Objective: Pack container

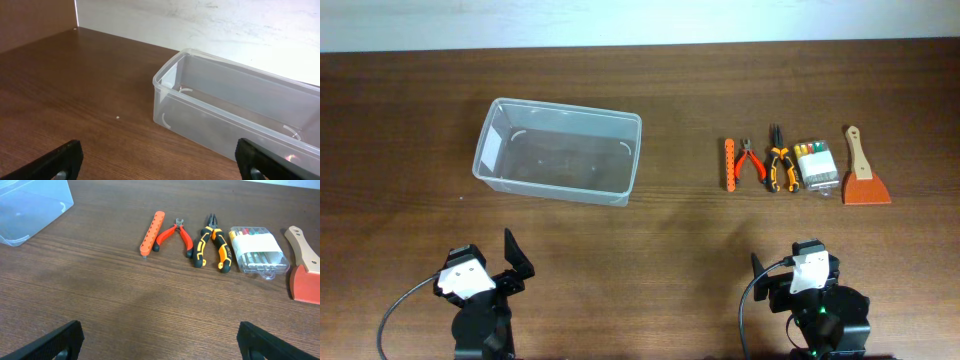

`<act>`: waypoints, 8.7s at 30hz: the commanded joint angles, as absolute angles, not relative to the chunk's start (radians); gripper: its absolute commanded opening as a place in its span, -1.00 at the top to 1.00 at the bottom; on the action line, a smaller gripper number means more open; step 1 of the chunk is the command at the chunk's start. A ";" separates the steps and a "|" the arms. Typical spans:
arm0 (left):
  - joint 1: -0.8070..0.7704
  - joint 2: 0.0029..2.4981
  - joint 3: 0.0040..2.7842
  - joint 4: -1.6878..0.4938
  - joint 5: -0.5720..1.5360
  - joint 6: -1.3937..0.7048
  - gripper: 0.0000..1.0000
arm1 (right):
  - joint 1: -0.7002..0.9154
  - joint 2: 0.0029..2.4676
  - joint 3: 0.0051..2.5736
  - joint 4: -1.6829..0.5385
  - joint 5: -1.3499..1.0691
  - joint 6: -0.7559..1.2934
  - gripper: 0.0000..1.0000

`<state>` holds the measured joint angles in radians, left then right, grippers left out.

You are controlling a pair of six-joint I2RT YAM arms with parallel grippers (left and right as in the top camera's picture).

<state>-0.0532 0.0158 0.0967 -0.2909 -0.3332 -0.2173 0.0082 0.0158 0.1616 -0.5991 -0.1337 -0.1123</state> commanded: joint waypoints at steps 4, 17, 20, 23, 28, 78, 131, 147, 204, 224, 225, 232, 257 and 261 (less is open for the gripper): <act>-0.057 0.012 0.093 -0.292 -0.337 -0.208 -0.99 | 0.012 0.006 0.157 -0.604 -0.147 -0.116 -0.97; -0.057 0.012 0.093 -0.292 -0.337 -0.208 -0.98 | 0.012 0.006 0.157 -0.605 -0.147 -0.116 -0.97; -0.057 0.012 0.093 -0.292 -0.337 -0.208 -0.99 | 0.012 0.006 0.157 -0.604 -0.147 -0.115 -0.97; -0.057 0.012 0.093 -0.292 -0.337 -0.208 -0.99 | 0.012 0.006 0.157 -0.605 -0.147 -0.115 -0.97; -0.057 0.012 0.093 -0.292 -0.337 -0.208 -0.98 | 0.012 0.006 0.157 -0.604 -0.147 -0.115 -0.97; -0.057 0.012 0.093 -0.292 -0.337 -0.208 -0.99 | 0.056 1.409 1.744 -1.275 -0.409 -0.021 -0.97; -0.057 0.012 0.093 -0.292 -0.337 -0.208 -0.98 | 0.456 2.228 1.851 -1.160 0.207 0.488 0.66; -0.057 0.012 0.093 -0.292 -0.337 -0.208 -0.98 | 0.276 2.228 1.851 -1.216 0.104 0.068 0.51; -0.057 0.012 0.093 -0.292 -0.337 -0.208 -0.98 | -0.425 2.289 1.851 -0.882 0.060 -0.262 -0.80; -0.057 0.012 0.093 -0.292 -0.337 -0.208 -0.99 | -0.439 2.365 1.828 -0.927 -0.014 -0.262 -0.12; -0.057 0.012 0.093 -0.292 -0.337 -0.208 -0.98 | -0.439 2.365 1.828 -0.927 -0.011 -0.261 -0.09; -0.057 0.012 0.093 -0.292 -0.337 -0.208 -0.99 | -0.441 2.365 1.827 -0.970 0.076 -0.246 -0.28; -0.057 0.012 0.093 -0.292 -0.337 -0.208 -0.99 | -0.441 2.363 1.828 -0.998 0.047 -0.148 0.26; -0.057 0.012 0.093 -0.292 -0.337 -0.208 -0.98 | -0.441 2.356 1.885 -1.036 0.025 -0.143 0.25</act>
